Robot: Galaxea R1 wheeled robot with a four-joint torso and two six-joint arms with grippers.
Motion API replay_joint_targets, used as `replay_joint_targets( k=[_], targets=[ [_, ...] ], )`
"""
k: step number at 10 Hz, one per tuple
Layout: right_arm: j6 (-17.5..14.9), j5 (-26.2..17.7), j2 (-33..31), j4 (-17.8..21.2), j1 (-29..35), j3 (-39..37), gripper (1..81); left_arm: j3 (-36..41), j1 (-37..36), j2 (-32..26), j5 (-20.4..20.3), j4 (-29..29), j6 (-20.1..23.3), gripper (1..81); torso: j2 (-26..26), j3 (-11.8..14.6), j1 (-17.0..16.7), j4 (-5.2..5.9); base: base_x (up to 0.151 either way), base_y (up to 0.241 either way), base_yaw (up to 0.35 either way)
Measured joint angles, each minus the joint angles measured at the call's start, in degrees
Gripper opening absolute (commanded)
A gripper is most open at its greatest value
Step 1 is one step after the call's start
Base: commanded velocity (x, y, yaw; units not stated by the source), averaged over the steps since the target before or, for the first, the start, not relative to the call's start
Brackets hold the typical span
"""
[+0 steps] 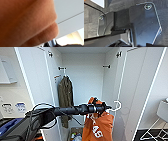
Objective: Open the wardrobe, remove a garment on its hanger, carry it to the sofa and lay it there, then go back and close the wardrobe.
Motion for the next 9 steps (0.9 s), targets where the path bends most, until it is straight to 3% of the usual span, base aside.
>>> replay_joint_targets(
  k=[3, 9],
  targets=[
    [0.0, 0.0, 0.0, 0.0, 0.0, 0.0, 81.1, -0.1, 1.2, -0.1, -1.3, 0.1, 0.0, 1.0, 0.0, 0.0, 0.0, 0.0, 0.0, 0.0, -0.033],
    [0.0, 0.0, -0.1, 0.0, 0.2, 0.1, 81.1, -0.9, 1.0, -0.6, -1.2, 0.1, 0.0, 1.0, 0.0, 0.0, 0.0, 0.0, 0.0, 0.0, -0.202]
  ],
)
